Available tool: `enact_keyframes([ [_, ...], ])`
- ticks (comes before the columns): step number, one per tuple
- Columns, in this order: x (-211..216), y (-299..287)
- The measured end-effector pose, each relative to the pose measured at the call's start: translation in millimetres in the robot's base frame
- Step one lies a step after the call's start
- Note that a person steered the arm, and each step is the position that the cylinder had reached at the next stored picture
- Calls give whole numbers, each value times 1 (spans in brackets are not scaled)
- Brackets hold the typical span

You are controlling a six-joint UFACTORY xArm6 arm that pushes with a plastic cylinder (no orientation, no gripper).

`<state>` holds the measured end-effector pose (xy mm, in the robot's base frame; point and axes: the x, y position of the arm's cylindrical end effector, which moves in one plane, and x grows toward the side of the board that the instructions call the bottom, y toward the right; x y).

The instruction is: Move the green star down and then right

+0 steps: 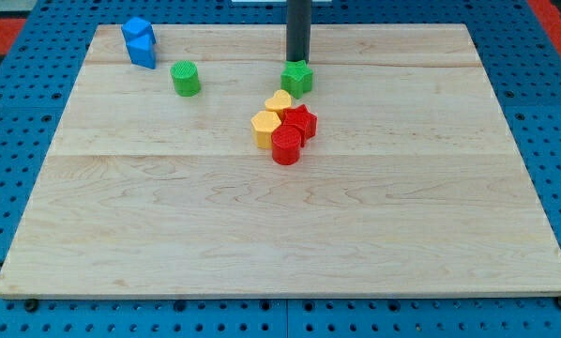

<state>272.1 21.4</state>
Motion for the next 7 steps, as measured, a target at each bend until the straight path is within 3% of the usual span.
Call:
enact_keyframes([
  [2, -6, -30],
  [4, 35, -79],
  [6, 47, 22],
  [7, 38, 39],
])
